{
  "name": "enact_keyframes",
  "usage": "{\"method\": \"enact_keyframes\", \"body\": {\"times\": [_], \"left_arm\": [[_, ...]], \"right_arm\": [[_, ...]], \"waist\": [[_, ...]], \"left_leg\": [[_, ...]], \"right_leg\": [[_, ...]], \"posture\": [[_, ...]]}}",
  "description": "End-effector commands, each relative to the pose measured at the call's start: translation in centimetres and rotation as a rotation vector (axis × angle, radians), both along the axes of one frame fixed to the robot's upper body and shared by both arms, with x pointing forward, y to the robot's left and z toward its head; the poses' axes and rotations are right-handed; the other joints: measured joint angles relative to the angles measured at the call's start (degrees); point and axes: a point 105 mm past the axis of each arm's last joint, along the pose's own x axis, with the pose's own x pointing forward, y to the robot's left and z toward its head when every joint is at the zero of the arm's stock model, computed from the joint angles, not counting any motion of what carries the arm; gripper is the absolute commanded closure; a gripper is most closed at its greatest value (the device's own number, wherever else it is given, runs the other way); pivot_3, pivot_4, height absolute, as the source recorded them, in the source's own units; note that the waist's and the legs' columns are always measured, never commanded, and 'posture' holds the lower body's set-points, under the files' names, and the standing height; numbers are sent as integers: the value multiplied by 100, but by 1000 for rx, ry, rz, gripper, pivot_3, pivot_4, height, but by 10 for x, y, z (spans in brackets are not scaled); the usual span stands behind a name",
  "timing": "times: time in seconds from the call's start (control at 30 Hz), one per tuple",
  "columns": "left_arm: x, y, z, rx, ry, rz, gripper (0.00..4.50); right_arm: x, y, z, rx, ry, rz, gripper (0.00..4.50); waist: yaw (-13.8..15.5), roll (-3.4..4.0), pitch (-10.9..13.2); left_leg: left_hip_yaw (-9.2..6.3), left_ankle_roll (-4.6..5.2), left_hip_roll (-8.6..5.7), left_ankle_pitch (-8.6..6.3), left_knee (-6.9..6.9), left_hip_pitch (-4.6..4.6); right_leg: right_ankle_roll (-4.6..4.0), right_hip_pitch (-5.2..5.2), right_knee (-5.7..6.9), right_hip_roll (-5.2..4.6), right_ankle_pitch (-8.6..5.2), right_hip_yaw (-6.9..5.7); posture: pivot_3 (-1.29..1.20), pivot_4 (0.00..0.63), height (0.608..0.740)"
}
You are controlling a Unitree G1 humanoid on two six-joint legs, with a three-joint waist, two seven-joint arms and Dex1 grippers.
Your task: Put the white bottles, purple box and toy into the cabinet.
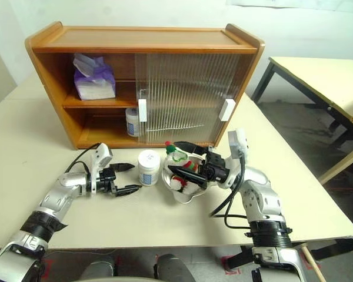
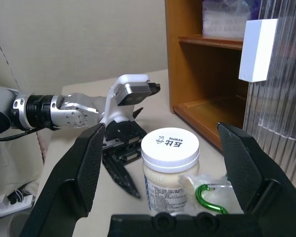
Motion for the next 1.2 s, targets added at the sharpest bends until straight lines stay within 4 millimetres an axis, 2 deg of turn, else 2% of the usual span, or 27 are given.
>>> {"method": "enact_keyframes", "body": {"times": [0.03, 0.33, 0.47, 0.53, 0.63, 0.73, 0.93, 1.03, 1.2], "left_arm": [[-1, -5, -7, 55, -15, -52, 25], [5, -35, -4, -7, -25, -83, 25], [8, -38, -6, -16, -13, -59, 25], [9, -36, -8, -15, -7, -41, 434], [11, -29, -10, -6, 1, -8, 1285], [10, -24, -11, -8, 2, -2, 1323], [21, -7, 4, -52, -80, 130, 1323], [31, 10, 13, -49, -149, 230, 1323], [60, 54, 35, -53, -241, 501, 1323]], "right_arm": [[-1, -1, 3, -8, -8, 1, 0], [-1, 0, 3, -12, -10, 2, 0], [-1, 0, 3, -9, -11, 0, 0], [-2, 1, 2, -9, -9, -1, 0], [-2, 1, 1, -6, -6, -3, 0], [-1, 2, 1, -5, -5, -2, 0], [1, 5, 1, -3, -7, 5, 0], [2, 5, 2, -2, -8, 9, 0], [2, 6, 1, -3, -5, 22, 0]], "waist": [[-14, 0, 0], [-39, 0, 0], [-71, 0, 0], [-92, 0, 0], [-114, 0, 0], [-131, 0, 0], [-184, 1, 0], [-172, 1, 1], [-121, 1, 1]], "left_leg": [[0, 0, 0, 0, 1, 0], [-1, 2, -1, -1, 4, -3], [0, 4, -1, -2, 4, -5], [0, 4, -1, -2, 3, -5], [0, 5, -2, -2, 3, -5], [0, 5, -3, -3, 3, -5], [0, 5, -2, -2, 2, -1], [0, 4, -2, -2, 2, -2], [0, 3, -3, -1, 2, -3]], "right_leg": [[33, 0, 0, 0, -18, 0], [59, 2, -4, -2, -27, 2], [69, 2, -6, -1, -28, 2], [73, 2, -6, -1, -30, 2], [76, 3, -7, -1, -31, 2], [77, 3, -8, -1, -31, 3], [76, 4, -6, 0, -31, 3], [76, 4, -6, 0, -31, 3], [73, 3, -7, 0, -30, 3]], "posture": [[-154, 0, 740], [-159, 0, 740], [-163, 0, 740], [-161, 0, 740], [-158, 0, 740], [-148, 0, 740], [-137, 0, 740], [-124, 0, 740], [-113, 0, 740]]}}
